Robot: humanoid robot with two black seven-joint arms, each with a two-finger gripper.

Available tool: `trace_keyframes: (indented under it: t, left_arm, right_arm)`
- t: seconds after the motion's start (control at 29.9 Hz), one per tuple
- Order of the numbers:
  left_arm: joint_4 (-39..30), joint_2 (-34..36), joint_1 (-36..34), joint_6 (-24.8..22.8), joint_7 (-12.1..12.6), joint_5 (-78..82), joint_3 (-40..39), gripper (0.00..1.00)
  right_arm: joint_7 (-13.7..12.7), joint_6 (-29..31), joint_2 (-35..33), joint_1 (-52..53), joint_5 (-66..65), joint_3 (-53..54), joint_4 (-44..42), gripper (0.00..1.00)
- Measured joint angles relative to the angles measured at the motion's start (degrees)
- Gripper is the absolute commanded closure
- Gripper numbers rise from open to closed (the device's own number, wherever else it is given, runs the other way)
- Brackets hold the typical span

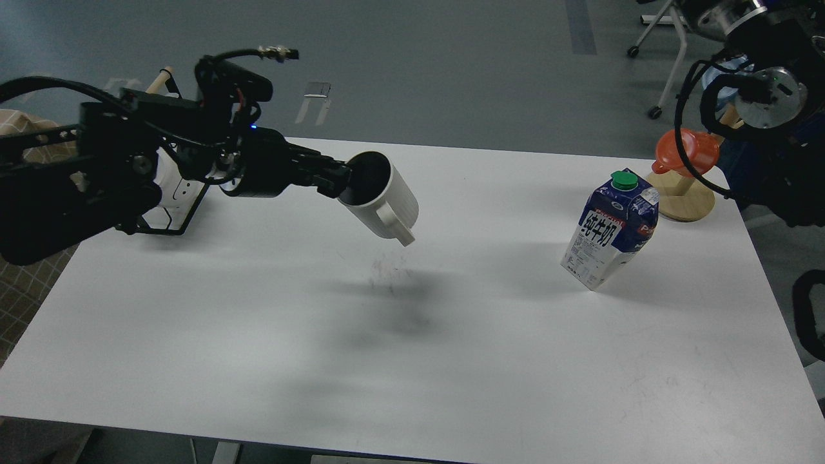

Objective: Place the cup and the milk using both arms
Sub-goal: 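Lift the white mug with the left gripper and carry it to table center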

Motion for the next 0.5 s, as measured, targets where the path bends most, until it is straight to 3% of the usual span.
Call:
trace_keyframes:
  t: [0.3,0.5]
  left_arm:
    - [7.7,-11.5,-1.3,0.0,-0.4,9.2,6.1,1.00]
    - [12.2,-14.7,-2.1,0.0,-0.4,9.5,10.0,1.00]
  right_arm:
    - [-0.1,-1.3,2.6,1.4,-0.2,-1.2,-0.2,0.00]
    - [-0.1,-1.3,2.7,0.6,-0.2,-1.5,-0.2,0.00]
